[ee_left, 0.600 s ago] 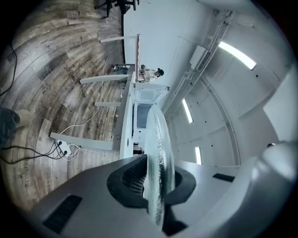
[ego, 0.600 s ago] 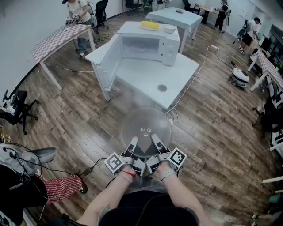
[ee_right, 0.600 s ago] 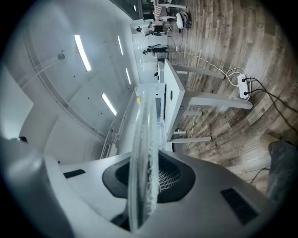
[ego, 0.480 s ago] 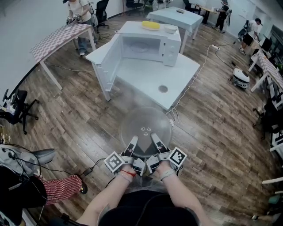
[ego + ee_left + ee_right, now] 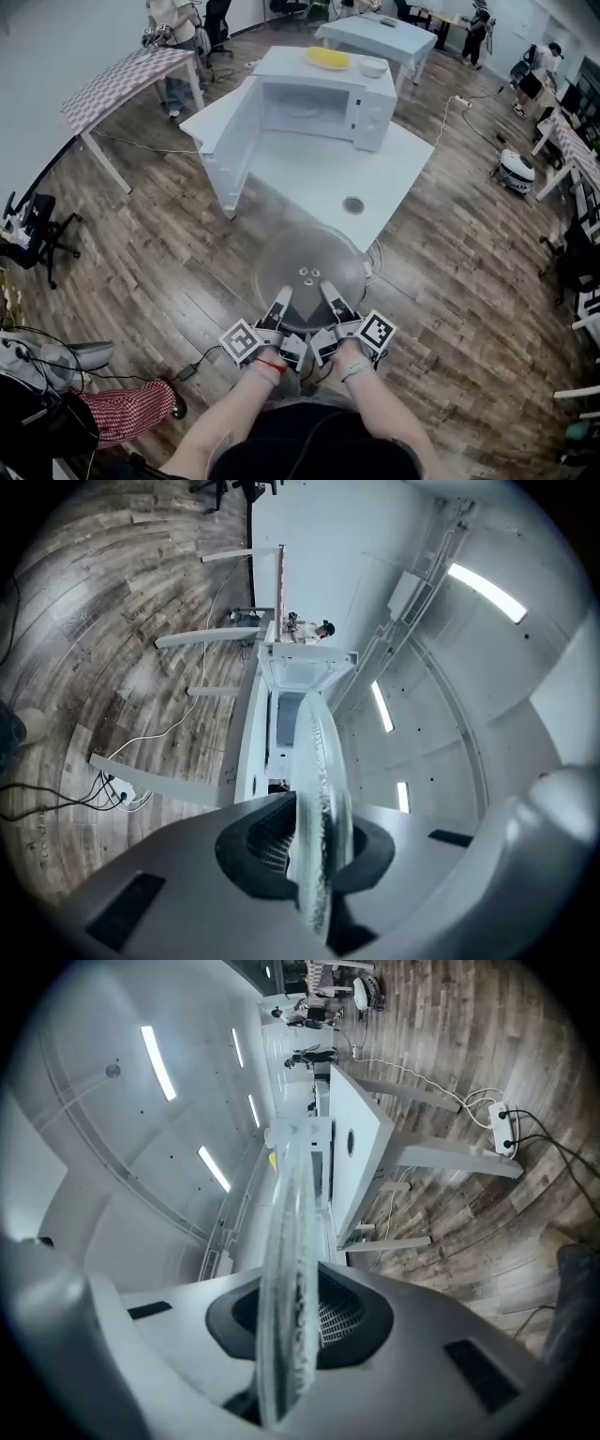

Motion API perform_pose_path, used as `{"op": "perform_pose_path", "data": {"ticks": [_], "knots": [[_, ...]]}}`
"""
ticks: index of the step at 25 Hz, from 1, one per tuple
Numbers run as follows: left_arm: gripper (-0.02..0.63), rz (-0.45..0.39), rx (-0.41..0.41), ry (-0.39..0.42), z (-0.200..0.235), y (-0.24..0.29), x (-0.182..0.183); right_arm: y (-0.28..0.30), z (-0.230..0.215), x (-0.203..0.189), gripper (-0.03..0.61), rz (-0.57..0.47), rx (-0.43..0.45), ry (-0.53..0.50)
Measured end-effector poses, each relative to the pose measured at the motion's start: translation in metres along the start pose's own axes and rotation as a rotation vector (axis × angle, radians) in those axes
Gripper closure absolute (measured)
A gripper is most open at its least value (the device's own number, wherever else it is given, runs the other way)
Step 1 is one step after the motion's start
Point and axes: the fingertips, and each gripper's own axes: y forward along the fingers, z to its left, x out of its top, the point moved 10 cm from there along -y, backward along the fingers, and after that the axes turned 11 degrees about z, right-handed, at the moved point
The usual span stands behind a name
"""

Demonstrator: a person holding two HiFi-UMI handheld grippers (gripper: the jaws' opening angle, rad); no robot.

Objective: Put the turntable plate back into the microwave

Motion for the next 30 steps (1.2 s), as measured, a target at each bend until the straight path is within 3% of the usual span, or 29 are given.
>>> {"op": "perform_pose_path", "data": {"ticks": [11, 30], "knots": [[0.582, 0.03, -0.011, -0.025, 0.01, 0.072, 0.072, 0.081, -0.008, 0.052, 0.509, -0.03, 0.008, -0.002], [0.582, 0.103, 0.013, -0.071, 0.03, 0.139, 0.16, 0.169, -0.029, 0.092, 0.509, -0.11, -0.014, 0.023]]}}
